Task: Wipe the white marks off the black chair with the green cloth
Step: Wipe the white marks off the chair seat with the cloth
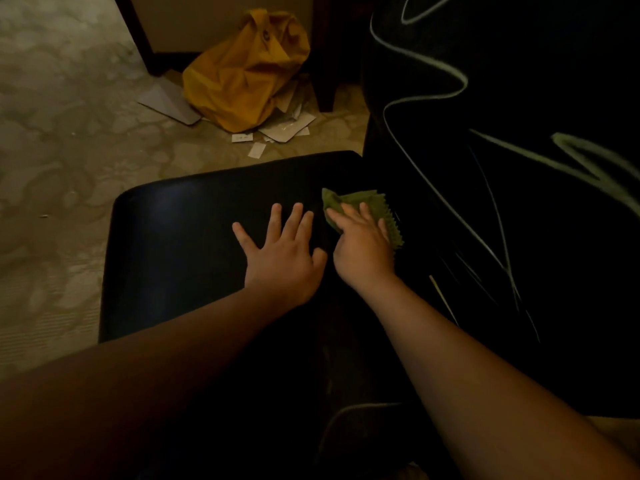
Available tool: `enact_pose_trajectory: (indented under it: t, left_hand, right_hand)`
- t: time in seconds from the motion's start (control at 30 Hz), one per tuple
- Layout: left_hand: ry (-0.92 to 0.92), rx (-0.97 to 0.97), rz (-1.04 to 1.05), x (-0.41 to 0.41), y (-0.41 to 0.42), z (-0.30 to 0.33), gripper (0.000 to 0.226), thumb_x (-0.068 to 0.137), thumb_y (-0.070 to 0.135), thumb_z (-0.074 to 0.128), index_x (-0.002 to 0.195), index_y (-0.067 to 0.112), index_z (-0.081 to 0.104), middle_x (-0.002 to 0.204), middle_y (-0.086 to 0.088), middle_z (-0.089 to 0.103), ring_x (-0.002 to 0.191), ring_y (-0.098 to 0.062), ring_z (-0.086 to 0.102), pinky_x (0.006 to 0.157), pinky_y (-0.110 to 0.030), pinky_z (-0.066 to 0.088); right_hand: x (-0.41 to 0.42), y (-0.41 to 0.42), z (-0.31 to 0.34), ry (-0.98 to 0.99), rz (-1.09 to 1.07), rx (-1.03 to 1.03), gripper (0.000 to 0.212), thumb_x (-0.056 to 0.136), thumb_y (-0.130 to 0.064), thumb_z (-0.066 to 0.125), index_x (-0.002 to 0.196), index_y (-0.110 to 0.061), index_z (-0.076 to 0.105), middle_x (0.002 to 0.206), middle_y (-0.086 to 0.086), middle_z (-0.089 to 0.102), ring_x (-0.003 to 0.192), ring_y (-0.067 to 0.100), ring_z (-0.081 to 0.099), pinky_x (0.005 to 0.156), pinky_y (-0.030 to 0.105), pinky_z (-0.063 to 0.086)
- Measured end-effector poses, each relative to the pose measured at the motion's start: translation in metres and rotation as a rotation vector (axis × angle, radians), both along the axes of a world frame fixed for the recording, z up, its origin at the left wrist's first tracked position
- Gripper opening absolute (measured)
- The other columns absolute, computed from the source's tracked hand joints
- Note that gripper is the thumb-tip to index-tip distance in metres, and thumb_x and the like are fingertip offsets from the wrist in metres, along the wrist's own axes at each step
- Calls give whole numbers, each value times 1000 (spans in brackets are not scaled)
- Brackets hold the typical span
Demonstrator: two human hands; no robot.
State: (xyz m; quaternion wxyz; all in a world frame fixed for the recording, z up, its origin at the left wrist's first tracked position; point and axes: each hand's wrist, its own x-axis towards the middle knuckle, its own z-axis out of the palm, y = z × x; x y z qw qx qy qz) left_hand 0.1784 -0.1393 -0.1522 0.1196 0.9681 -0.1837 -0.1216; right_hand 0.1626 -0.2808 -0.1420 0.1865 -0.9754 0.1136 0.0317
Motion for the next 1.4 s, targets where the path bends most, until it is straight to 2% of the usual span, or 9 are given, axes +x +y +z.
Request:
enact_pose_trajectory:
  t: [0.23,0.4,0.53,0.9,1.1,1.2,1.27,1.4]
  left_hand:
    - [-28,-4,17,0,1,-11,72,100,63,16,163,34,0,173,11,-11,155,-16,-25,111,-77,-20]
    - [-44,-6,54,1,-1,-14,79,96,75,14,163,34,2,172,14,-11,155,-16,-26,107,-79,-23]
    - [-38,6,73,1,-4,-14,83,94,77,17,163,34,0,172,13,-12,155,-18,-27,105,-79,-24]
    - [-58,27,34,-2,-8,-12,85,92,78,20,164,34,3,174,9,-7,158,-19,-20,108,-82,-15]
    - [-56,25,24,-10,-8,-6,83,94,76,23,164,35,4,174,10,-7,158,-19,-19,107,-82,-16]
    - [-60,26,18,-11,-8,-4,83,95,76,22,164,34,6,174,10,-7,158,-19,-18,105,-84,-14]
    - [-43,33,-4,-11,-7,-2,83,95,76,23,164,34,5,173,10,-7,158,-20,-19,105,-85,-12]
    - [-15,34,-24,-10,-7,1,81,97,73,26,164,35,4,173,10,-8,158,-20,-18,103,-87,-10]
  right_hand:
    - [83,-4,-1,10,-53,-76,66,94,-10,51,152,-36,34,164,-6,24,154,25,9,124,56,11]
    - [129,-13,3,80,-115,22,66,95,-10,49,152,-39,33,165,-8,21,154,24,8,118,60,20]
    - [132,-15,9,95,-158,42,67,95,-9,49,153,-37,33,164,-6,21,153,24,13,115,61,23]
    - [39,-29,14,93,-276,73,70,94,-5,48,154,-36,32,165,-2,20,152,28,16,114,69,18]
    - [-31,-32,5,-18,-347,155,66,95,-4,43,154,-33,33,166,-1,21,152,26,20,121,55,25]
    - [-61,-34,4,-15,-409,199,69,95,-1,41,156,-33,28,166,-1,20,151,25,22,121,48,28]
    - [-84,-34,3,5,-423,179,71,96,-1,42,157,-33,24,166,2,19,149,27,27,119,47,31]
    - [-129,-33,-4,71,-441,128,76,94,-2,44,157,-36,17,167,3,15,148,32,29,117,54,33]
